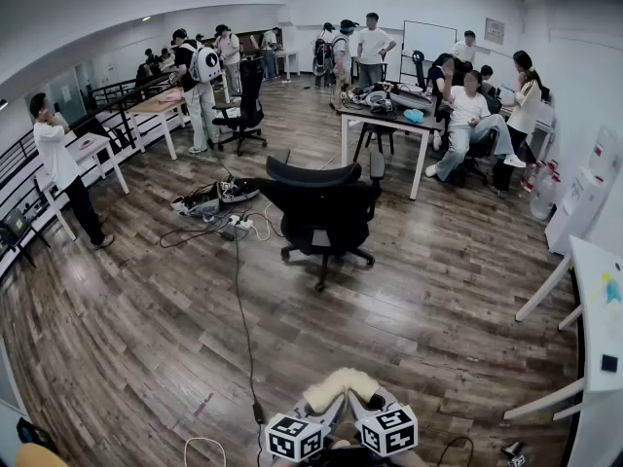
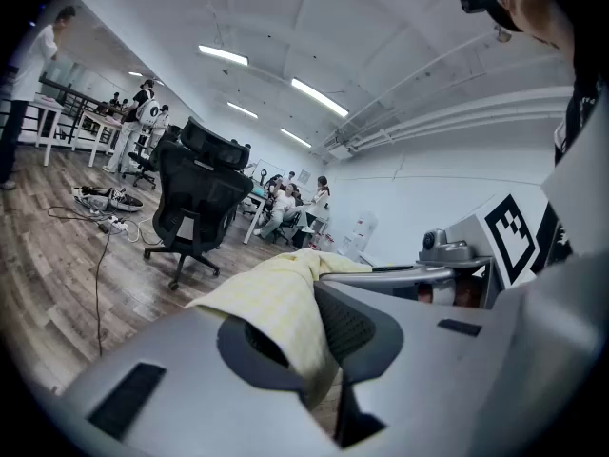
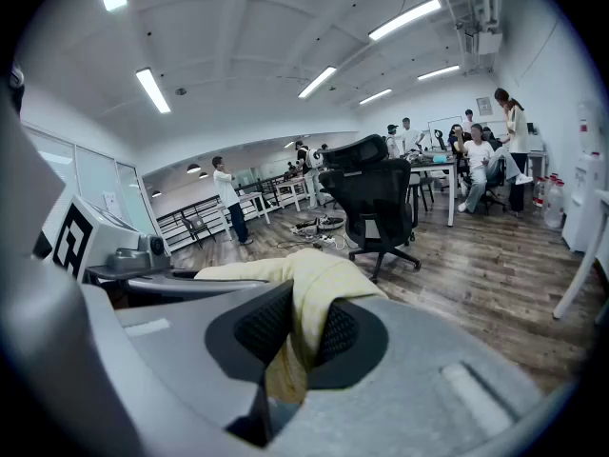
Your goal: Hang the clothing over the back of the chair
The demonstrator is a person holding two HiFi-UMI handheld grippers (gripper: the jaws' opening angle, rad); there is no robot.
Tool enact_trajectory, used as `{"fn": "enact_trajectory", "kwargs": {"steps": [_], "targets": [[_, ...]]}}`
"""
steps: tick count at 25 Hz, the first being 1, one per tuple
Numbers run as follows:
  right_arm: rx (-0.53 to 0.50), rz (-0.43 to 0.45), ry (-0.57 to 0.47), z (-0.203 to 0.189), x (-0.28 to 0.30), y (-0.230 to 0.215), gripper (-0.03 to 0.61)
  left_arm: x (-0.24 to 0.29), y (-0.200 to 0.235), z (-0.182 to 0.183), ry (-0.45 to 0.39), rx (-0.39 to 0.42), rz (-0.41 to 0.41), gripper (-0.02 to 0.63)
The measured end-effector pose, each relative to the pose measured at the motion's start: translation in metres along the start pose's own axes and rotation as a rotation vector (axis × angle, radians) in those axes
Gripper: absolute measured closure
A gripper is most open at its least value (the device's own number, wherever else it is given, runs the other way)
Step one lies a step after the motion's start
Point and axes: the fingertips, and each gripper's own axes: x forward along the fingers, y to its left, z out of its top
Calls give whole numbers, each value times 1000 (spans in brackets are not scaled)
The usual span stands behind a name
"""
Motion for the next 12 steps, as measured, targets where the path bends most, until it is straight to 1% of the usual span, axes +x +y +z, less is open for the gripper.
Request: {"fn": "enact_trajectory", "kwargs": {"steps": [7, 12], "targets": [[8, 5, 5, -7, -5, -10, 549, 8, -6, -7, 18, -4, 6, 565], [48, 41, 9, -5, -2, -11, 548, 10, -5, -3, 31, -19, -5, 565]]}}
